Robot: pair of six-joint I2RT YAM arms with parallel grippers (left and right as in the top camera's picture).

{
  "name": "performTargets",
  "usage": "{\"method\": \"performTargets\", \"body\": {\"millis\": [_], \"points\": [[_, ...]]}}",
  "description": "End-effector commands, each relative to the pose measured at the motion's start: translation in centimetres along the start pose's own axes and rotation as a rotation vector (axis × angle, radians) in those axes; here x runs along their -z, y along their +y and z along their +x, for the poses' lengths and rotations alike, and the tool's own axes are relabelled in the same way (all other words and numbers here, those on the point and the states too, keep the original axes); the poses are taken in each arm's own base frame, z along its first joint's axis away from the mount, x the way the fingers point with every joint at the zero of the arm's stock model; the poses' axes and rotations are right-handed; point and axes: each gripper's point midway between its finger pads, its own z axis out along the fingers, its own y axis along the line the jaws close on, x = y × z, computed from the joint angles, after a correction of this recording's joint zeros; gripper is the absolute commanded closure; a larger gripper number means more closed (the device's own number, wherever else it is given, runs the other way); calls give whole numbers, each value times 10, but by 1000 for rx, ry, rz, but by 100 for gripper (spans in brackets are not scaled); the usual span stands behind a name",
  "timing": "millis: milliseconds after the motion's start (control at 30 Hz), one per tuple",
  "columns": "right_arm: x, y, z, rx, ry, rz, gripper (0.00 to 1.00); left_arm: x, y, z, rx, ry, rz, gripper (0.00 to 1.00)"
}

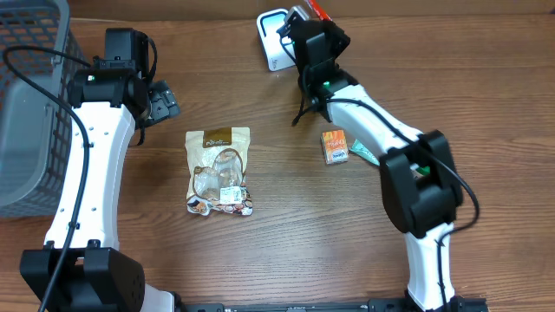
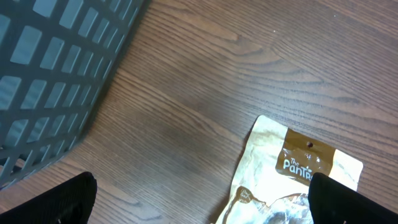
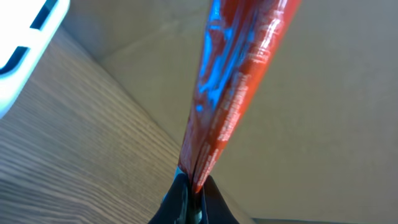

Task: Scan the item barcode
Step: 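Hold the red stick up to the white scanner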

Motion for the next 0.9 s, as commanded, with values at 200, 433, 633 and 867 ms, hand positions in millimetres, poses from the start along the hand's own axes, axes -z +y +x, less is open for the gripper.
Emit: {"method": "performTargets", "body": {"millis": [200,433,633,867], "points": [[-21,48,-1,254,18,117,96,6,-1,-4,9,-16,12,0],[-18,83,-13,380,-36,78,96,6,-1,-4,9,-16,12,0],[-18,84,-9,393,-22,72,96,6,-1,-4,9,-16,12,0],[-19,99,3,464,11,13,96,6,-1,-4,9,-16,12,0]]}}
